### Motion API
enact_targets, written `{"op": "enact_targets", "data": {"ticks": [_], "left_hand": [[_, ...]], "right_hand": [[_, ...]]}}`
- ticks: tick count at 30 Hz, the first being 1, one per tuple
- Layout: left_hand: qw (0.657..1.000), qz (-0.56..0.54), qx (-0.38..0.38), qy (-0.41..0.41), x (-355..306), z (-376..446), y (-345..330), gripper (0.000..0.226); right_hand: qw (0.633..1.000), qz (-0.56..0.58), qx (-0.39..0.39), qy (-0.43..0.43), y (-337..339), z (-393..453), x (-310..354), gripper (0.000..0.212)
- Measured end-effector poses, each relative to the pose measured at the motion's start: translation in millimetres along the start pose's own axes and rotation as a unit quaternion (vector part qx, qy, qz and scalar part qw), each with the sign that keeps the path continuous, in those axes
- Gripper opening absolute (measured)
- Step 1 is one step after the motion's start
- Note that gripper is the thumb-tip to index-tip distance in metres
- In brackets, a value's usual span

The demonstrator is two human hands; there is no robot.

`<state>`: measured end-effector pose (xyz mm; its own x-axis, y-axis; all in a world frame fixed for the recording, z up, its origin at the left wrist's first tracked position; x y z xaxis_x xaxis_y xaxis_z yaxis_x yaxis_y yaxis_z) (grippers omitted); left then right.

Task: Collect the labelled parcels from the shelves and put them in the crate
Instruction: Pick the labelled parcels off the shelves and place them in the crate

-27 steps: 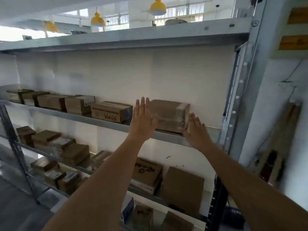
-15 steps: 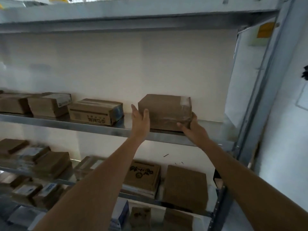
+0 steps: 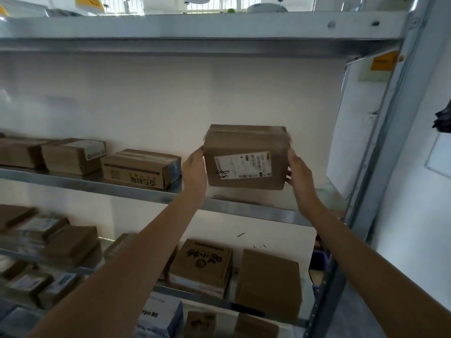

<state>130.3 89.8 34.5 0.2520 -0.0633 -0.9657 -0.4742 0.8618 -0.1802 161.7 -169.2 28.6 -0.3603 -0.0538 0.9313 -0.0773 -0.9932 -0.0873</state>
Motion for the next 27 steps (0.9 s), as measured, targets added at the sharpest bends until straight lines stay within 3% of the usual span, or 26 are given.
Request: {"op": "enact_targets", "data": {"ticks": [5, 11, 14, 19, 27], "left_hand": [[0.999, -0.01, 0.032, 0.018, 10, 2, -4, 0.015], [0.998, 0.027, 0.049, -0.005, 18, 3, -6, 0.014], [0.997, 0.041, 0.067, 0.004, 21, 0, -10, 0.034], [0.99, 0.08, 0.105, -0.047, 19, 0, -16, 0.042], [0.984, 0.159, 0.065, -0.056, 10, 9, -30, 0.035]], "right_hand": [[0.999, -0.025, 0.035, 0.024, -8, -1, 4, 0.039], [0.998, -0.035, 0.017, 0.039, -6, 7, 2, 0.031], [0.996, -0.062, 0.007, 0.057, -7, 13, 8, 0.024], [0.996, -0.079, -0.024, 0.023, 3, 20, -5, 0.048], [0.991, -0.13, -0.018, -0.011, 18, 25, -12, 0.044]]}}
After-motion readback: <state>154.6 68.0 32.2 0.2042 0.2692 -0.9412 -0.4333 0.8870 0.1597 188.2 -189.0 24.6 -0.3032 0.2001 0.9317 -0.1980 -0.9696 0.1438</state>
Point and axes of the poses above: each hand's wrist, its own z-axis towards the middle knuckle, its own y-axis out of the back of the hand, x = y × z, the point moved 7 cm from there along z, towards the middle knuckle, and after that the axes turned 10 degrees about z, right-handed, at the moved point
